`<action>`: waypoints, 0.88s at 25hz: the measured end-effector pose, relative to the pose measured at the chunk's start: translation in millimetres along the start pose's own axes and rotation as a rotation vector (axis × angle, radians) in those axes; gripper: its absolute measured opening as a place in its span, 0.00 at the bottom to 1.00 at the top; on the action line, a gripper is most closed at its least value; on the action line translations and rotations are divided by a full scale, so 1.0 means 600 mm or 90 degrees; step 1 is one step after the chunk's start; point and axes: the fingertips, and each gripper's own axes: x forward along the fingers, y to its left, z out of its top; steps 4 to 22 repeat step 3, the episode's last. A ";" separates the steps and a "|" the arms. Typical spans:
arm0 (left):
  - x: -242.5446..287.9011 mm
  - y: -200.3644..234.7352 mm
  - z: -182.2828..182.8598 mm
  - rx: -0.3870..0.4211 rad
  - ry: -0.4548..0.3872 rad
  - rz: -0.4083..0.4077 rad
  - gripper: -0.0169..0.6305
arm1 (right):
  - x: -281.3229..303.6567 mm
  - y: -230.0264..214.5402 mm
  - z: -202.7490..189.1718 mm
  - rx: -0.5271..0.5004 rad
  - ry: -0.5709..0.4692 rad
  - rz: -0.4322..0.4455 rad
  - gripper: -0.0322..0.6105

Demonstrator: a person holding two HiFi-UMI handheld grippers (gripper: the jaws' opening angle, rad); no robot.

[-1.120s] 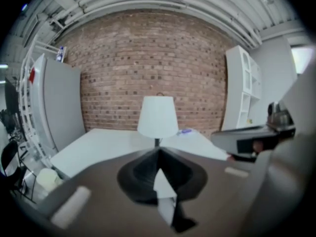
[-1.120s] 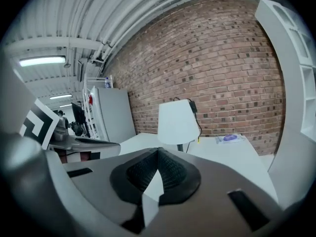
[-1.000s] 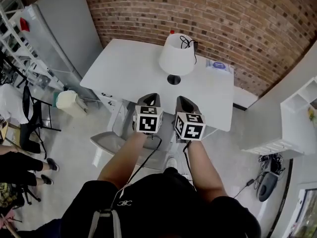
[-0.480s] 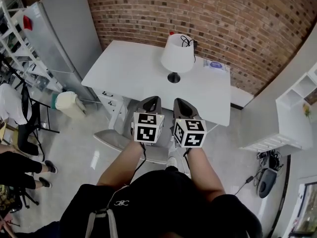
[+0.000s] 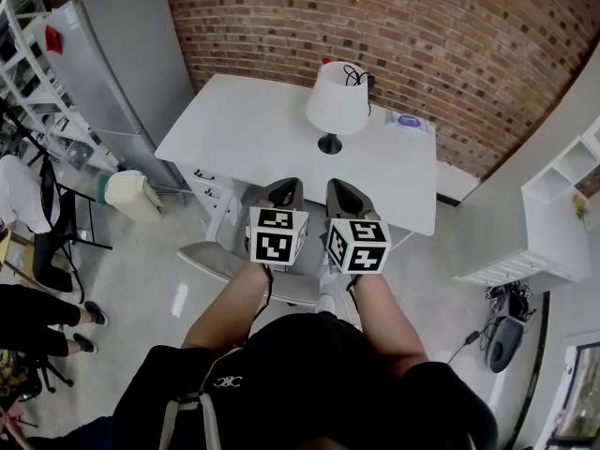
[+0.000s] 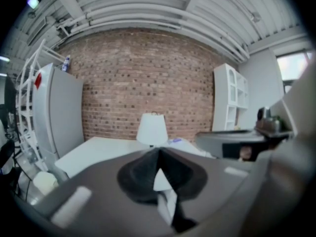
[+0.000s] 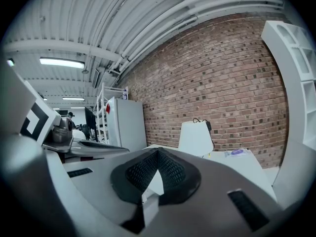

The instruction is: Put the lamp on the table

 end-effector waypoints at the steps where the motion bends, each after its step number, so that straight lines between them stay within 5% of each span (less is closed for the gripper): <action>1: -0.001 -0.001 -0.001 -0.001 0.001 -0.001 0.03 | -0.001 0.001 0.000 -0.001 0.001 0.001 0.05; 22: -0.003 -0.003 -0.002 -0.003 0.002 -0.004 0.03 | -0.002 0.003 -0.001 -0.004 0.002 0.003 0.05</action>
